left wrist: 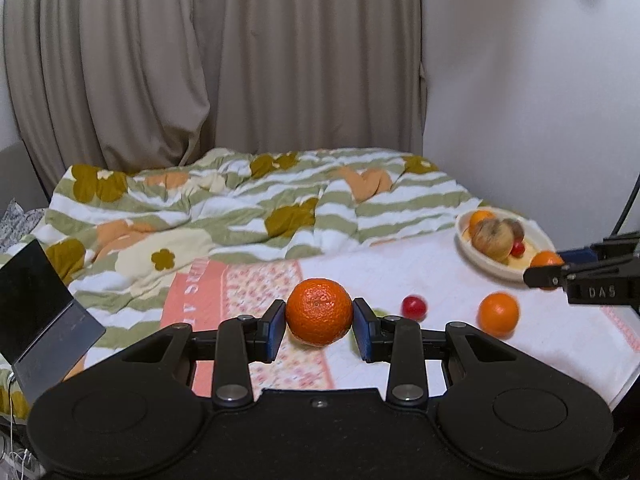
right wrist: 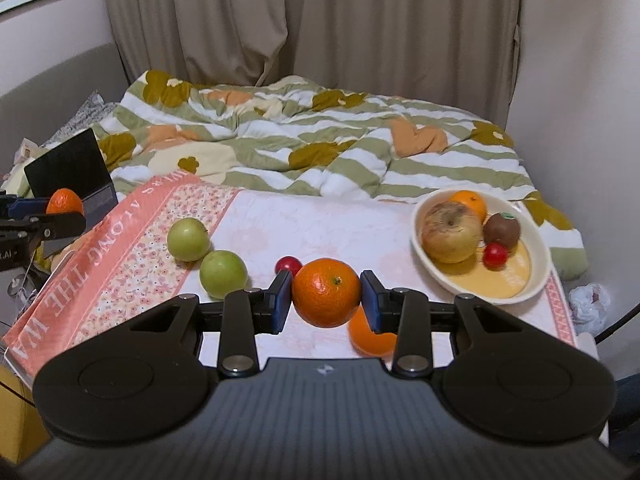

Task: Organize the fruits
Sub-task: 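Carry both tangerines over the white bowl and release them inside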

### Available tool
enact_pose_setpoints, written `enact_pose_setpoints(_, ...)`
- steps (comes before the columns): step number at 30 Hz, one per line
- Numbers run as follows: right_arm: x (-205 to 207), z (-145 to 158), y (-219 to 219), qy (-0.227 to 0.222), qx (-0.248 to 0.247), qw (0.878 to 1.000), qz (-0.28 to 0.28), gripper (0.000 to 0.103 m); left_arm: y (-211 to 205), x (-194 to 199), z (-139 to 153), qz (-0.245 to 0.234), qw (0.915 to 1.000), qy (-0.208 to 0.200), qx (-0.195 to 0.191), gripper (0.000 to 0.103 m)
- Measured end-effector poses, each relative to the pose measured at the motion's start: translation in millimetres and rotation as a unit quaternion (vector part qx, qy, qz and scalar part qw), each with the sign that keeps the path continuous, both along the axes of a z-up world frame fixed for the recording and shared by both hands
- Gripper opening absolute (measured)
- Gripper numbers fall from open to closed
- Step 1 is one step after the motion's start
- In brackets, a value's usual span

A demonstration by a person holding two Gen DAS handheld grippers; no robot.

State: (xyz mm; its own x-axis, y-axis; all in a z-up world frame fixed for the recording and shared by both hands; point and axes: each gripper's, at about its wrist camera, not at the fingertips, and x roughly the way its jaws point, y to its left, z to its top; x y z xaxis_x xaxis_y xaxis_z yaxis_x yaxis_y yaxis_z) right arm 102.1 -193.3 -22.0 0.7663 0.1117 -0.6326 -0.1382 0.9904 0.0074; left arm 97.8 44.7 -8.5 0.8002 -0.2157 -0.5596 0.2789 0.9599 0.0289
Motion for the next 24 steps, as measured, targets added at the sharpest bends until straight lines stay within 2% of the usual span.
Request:
enact_pose_setpoints(12,-6.1,14.9,-99.9,-0.008,0.008,1.000,0.023,0.052,-100.2,-16.1,22.7,0.024,0.9993,-0.024,-0.014,0.039)
enact_pose_setpoints(24,27.1,13.0,-196.9,-0.015,-0.002,0.999,0.047,0.052,-210.6,7.5,10.3,0.023,0.9993,0.001,-0.028,0.039)
